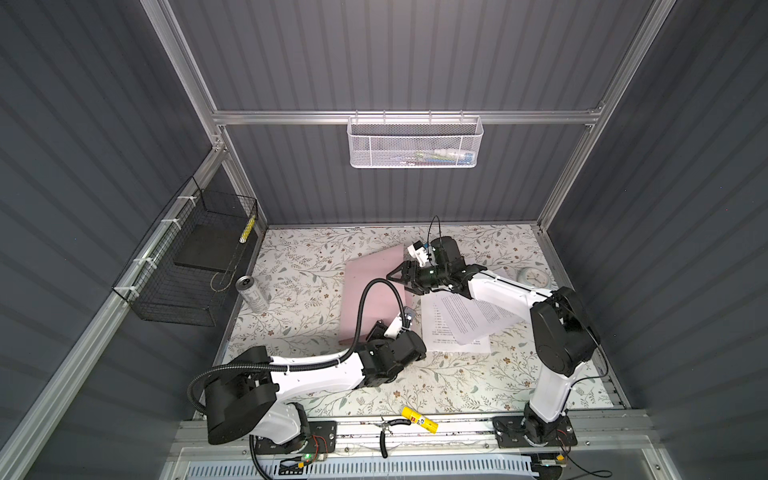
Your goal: Put the files into the folder
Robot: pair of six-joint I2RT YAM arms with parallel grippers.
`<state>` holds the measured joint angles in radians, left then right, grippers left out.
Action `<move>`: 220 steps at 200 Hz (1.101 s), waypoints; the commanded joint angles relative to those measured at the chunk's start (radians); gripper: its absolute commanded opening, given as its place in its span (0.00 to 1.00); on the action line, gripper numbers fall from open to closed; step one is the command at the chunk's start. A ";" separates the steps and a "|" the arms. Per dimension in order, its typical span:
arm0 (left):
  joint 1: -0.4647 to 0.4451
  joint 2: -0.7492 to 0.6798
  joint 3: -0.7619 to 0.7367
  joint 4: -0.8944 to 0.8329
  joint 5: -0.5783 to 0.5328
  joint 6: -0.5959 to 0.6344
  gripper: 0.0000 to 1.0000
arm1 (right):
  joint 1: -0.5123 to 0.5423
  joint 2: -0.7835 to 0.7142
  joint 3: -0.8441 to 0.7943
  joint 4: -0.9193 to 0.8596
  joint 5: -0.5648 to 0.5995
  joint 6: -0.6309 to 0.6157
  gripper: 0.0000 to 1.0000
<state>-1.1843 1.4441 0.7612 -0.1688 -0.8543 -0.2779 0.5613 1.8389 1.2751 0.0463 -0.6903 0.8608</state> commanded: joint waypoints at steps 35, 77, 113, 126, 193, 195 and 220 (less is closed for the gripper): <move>0.033 0.036 0.021 0.088 -0.005 0.080 0.00 | -0.004 -0.033 -0.005 0.028 -0.032 0.015 0.68; 0.041 0.017 0.028 0.091 0.012 0.086 0.00 | -0.003 -0.029 0.011 0.020 -0.044 0.012 0.68; 0.045 -0.070 0.012 0.078 0.053 0.085 0.00 | -0.016 -0.031 0.028 0.010 -0.051 0.008 0.69; 0.057 -0.118 0.013 0.052 0.058 0.046 0.00 | -0.027 -0.039 0.027 0.012 -0.053 0.010 0.69; 0.141 -0.395 -0.080 0.021 0.070 -0.252 0.00 | -0.075 -0.021 0.047 0.027 -0.057 0.009 0.69; 0.142 -0.402 -0.083 0.021 0.067 -0.260 0.00 | -0.075 -0.018 0.046 0.027 -0.059 0.010 0.69; 0.153 -0.476 -0.098 -0.041 -0.002 -0.361 0.00 | -0.074 0.020 0.049 0.035 -0.057 0.028 0.68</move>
<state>-1.0470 1.0340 0.6785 -0.1658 -0.7773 -0.4671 0.4896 1.8210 1.3117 0.0860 -0.7444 0.8753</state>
